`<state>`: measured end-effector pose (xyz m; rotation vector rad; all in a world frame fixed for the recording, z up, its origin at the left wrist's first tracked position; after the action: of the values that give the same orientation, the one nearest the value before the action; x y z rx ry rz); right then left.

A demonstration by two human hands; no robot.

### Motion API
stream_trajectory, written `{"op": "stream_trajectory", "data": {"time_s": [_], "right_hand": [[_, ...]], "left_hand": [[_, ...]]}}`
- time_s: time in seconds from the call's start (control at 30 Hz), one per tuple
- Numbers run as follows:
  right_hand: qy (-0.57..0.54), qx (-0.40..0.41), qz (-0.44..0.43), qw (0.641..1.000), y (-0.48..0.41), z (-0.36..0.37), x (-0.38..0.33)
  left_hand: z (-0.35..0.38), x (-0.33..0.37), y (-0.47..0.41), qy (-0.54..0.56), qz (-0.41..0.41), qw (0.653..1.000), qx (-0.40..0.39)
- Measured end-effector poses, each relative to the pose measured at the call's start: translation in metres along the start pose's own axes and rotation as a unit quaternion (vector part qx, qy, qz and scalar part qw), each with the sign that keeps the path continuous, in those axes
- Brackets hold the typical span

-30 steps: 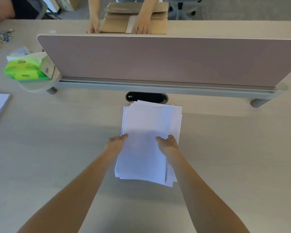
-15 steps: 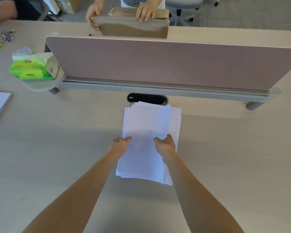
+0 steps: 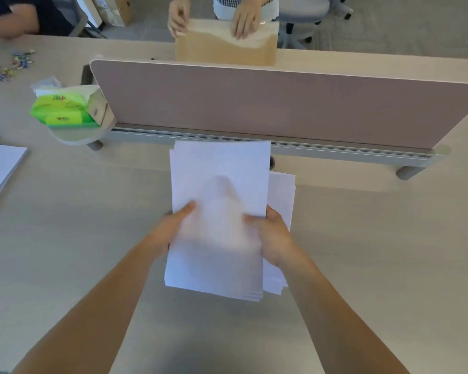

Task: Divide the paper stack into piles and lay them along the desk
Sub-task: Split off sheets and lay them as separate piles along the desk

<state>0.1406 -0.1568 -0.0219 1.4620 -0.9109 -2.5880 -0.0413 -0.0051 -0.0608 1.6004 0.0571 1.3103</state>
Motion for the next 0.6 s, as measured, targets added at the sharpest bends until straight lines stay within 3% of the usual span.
{"op": "stream_trajectory", "data": {"time_s": [0.1, 0.23, 0.37, 0.5, 0.6], "right_hand": [[0.037, -0.007, -0.054, 0.998, 0.004, 0.024, -0.019], [0.03, -0.009, -0.113, 0.993, 0.007, 0.071, -0.028], [0.047, -0.006, -0.176, 0.983, 0.02, 0.128, -0.024], [0.145, 0.027, -0.234, 0.961, 0.031, 0.175, 0.004], [0.195, 0.027, -0.198, 0.96, 0.028, 0.2, 0.05]], "left_hand": [[-0.015, 0.037, 0.035, 0.002, 0.064, 0.998, -0.017], [-0.04, 0.072, 0.085, -0.071, 0.194, 0.976, 0.065], [-0.08, 0.076, 0.122, -0.077, 0.288, 0.948, 0.112], [-0.137, 0.049, 0.138, -0.049, 0.316, 0.945, 0.071], [-0.184, 0.019, 0.139, -0.036, 0.3, 0.953, 0.006]]}}
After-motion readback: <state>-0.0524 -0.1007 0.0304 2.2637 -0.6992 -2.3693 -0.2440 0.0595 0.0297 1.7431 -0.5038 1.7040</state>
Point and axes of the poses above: each hand's wrist, its own y-axis away from the middle knuckle, its own z-axis out of the palm, x = y × z, the point moved 6 cm from there along -y, towards the middle knuckle, and after that the axes turned 13 degrees about -x, right-handed, at the moved point
